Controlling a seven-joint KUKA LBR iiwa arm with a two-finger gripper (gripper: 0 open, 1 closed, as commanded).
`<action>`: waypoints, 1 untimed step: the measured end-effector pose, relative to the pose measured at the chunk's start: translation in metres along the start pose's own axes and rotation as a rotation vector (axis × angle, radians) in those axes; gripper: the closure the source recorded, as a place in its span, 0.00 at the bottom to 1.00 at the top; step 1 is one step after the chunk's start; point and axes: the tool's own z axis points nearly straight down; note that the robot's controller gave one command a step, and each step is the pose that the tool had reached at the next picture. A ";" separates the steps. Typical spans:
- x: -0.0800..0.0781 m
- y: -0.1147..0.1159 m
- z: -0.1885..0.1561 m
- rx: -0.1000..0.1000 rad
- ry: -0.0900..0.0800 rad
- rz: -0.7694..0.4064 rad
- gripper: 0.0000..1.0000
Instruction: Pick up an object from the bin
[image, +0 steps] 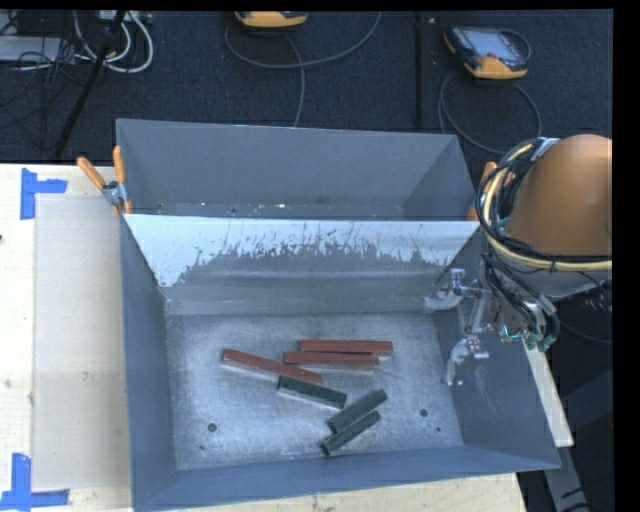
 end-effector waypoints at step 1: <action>-0.009 0.047 0.033 0.001 -0.004 0.005 0.00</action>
Offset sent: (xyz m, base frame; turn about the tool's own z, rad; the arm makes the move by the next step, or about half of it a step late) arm -0.0155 -0.0260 -0.1606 0.0979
